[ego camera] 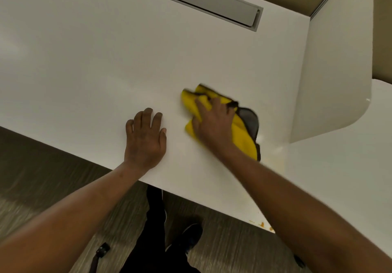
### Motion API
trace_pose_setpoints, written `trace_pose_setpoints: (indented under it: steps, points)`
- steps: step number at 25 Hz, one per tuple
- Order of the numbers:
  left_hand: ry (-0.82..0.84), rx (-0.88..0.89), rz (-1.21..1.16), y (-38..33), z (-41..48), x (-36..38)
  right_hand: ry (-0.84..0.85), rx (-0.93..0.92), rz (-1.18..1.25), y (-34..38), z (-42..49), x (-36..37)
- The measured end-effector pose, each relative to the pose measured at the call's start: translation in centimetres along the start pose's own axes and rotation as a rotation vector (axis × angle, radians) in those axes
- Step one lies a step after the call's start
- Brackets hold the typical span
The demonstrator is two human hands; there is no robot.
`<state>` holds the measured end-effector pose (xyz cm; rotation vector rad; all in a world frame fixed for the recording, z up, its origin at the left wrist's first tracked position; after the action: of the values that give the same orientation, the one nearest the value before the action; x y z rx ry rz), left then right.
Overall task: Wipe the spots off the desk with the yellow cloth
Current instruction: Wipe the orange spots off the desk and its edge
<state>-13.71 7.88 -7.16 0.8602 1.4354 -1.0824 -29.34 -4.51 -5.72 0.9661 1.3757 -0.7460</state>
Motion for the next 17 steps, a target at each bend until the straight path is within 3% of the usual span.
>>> trace_pose_setpoints:
  steps: [2,4,5,9,11,12,17]
  points:
    - [0.004,0.002,-0.006,0.0,-0.1,-0.1,0.033,-0.230,0.006,1.6,-7.3,1.1]
    - [0.019,0.004,-0.006,0.0,0.0,0.0,0.076,-0.429,-0.071,-1.1,-9.4,0.7]
    - [0.025,-0.001,-0.007,0.0,0.0,0.0,0.057,-0.412,-0.113,-3.8,-7.7,0.0]
    - [0.049,-0.002,-0.011,-0.1,0.0,0.1,-0.045,0.197,-0.045,-13.6,2.6,-3.5]
    - [0.038,0.003,-0.009,-0.1,0.0,0.1,-0.050,0.390,0.018,-11.8,3.8,-2.9]
    - [0.039,0.002,-0.012,-0.1,0.0,0.1,-0.032,0.390,-0.002,-9.5,3.1,-2.4]
    - [0.013,0.015,-0.019,0.0,-0.1,0.1,0.062,-0.175,0.012,1.8,-9.7,1.0]
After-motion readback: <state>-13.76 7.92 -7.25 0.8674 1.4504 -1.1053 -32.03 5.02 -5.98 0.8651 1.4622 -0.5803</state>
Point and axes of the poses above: each hand's wrist, its own z-axis towards the middle knuckle, its own x-axis out of the palm, y = z × x, the point moved 8 cm from there along z, towards the middle knuckle, and after that the axes turned 7 degrees about y, right-handed, at the moved point
